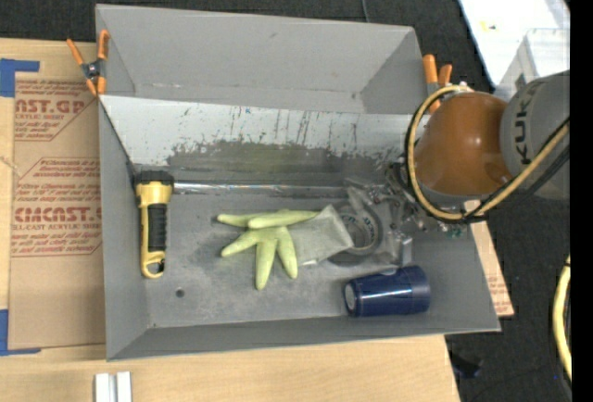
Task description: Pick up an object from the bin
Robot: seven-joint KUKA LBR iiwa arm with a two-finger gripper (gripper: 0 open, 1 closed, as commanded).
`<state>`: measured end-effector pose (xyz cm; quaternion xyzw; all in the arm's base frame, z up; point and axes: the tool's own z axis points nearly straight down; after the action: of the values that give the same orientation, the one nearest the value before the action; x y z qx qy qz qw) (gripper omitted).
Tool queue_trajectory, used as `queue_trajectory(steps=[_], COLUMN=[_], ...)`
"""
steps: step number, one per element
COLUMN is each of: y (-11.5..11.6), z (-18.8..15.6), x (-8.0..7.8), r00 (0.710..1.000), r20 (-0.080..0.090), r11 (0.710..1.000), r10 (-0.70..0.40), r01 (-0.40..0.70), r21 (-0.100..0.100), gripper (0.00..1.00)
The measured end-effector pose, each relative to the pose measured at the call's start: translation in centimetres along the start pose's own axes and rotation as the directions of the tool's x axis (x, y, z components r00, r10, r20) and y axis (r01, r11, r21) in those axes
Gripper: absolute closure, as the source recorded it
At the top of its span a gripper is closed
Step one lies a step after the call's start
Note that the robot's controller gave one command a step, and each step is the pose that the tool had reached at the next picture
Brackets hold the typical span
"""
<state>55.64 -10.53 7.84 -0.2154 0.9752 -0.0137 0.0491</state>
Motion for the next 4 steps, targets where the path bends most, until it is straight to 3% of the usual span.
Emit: queue_trajectory(steps=[1, 2, 3, 4], y=[-1.4, 0.8, 1.1, 0.7], z=[0.1, 0.0, 0.5, -3.7], x=[-0.4, -0.4, -5.0, -1.8], r00=[0.989, 0.992, 0.980, 0.985], r20=[0.002, 0.018, 0.014, 0.014], r11=[0.989, 0.992, 0.980, 0.985], r10=[-0.150, -0.124, -0.197, -0.171], r01=[0.150, 0.124, 0.196, 0.171], r21=[0.003, 0.020, 0.023, 0.018], gripper=[0.00, 0.00, 0.00, 1.00])
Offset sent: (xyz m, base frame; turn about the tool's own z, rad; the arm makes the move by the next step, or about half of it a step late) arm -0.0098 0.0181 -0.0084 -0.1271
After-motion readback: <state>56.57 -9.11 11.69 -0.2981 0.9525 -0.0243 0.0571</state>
